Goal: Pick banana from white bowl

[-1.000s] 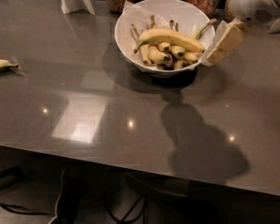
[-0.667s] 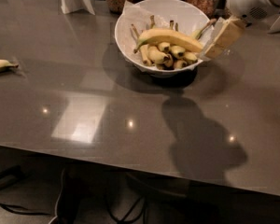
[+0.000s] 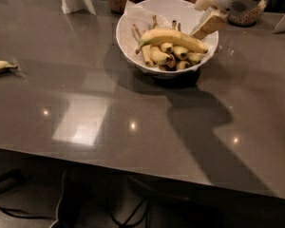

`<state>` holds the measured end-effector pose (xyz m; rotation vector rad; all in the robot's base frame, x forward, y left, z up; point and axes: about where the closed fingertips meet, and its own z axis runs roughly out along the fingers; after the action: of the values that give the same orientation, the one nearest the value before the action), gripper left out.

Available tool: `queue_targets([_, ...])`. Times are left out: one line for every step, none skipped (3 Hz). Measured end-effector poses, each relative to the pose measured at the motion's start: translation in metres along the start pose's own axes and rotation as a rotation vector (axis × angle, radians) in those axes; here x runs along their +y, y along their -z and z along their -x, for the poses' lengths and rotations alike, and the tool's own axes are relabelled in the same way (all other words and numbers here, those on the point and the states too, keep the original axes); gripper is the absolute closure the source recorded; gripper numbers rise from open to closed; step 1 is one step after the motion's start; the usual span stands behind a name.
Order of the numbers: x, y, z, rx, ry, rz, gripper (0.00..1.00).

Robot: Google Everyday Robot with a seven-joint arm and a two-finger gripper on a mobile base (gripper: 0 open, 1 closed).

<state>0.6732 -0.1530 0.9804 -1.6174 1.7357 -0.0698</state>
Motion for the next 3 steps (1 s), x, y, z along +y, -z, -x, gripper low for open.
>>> queue_targets([-0.009, -0.022, -0.008, 0.009, -0.018, 0.032, 0.49])
queue_targets([-0.014, -0.039, -0.011, 0.010, -0.031, 0.058, 0.45])
queue_targets([-0.014, -0.049, -0.012, 0.008, -0.042, 0.082, 0.38])
